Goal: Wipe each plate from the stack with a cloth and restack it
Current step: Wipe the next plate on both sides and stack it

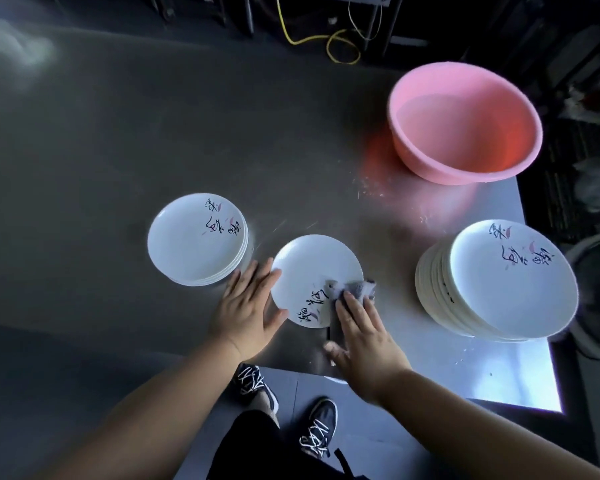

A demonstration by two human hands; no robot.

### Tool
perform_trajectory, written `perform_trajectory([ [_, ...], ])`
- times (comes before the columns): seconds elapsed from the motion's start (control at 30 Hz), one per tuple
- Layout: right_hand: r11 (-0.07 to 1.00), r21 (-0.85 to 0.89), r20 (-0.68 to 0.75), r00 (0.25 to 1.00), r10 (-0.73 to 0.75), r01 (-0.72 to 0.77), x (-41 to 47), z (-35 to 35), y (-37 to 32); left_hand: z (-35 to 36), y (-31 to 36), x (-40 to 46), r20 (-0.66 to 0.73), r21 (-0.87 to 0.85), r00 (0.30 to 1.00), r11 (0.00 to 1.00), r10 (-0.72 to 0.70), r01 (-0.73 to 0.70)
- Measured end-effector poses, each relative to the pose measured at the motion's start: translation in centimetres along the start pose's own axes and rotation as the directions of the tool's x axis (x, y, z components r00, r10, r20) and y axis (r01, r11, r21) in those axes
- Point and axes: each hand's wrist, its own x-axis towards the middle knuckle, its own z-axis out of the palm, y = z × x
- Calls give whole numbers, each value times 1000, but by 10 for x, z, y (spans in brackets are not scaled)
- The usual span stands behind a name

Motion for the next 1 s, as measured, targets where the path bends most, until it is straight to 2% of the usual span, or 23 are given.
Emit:
perform_trajectory([
  [0.13, 999, 32, -134, 990, 41, -37, 45, -26, 16, -2, 1, 1, 22, -4, 1000, 1000, -18, 18],
  [0.23, 998, 42, -163, 985, 49, -43, 46, -22, 13, -4, 1, 0, 36, -35, 999, 999, -26, 27],
  [0.33, 999, 42, -120, 992, 26, -21, 10, 6, -7, -3, 1, -2, 7, -66, 1000, 998, -18, 18],
  [0.47, 994, 97, -57, 997, 45, -39, -8, 13, -13, -6, 10, -7, -103, -35, 990, 994, 99, -103],
  [0.57, 994, 107, -111, 993, 41, -29, 23, -12, 10, -3, 20, -20, -168, -131, 973, 975, 159, -182],
  [0.67, 997, 80, -125, 992, 0, 10, 39, -26, 23, 4, 30, -28, -205, -208, 976, 970, 80, -123],
  [0.73, 997, 75, -99, 995, 34, -27, 29, -13, 12, 3, 38, -29, -207, -235, 978, 969, 31, -80],
  [0.8, 998, 41, -77, 996, 49, -46, 3, 11, -7, 2, 44, -29, -205, -249, 979, 966, 13, -65],
  [0.9, 996, 80, -37, 999, 34, -31, -22, 33, -19, 2, 46, -33, -187, -241, 982, 968, 26, -72],
  [1.0, 993, 114, -134, 990, 42, -26, 4, 18, -5, 3, 45, -36, -204, -218, 978, 973, 37, -82],
])
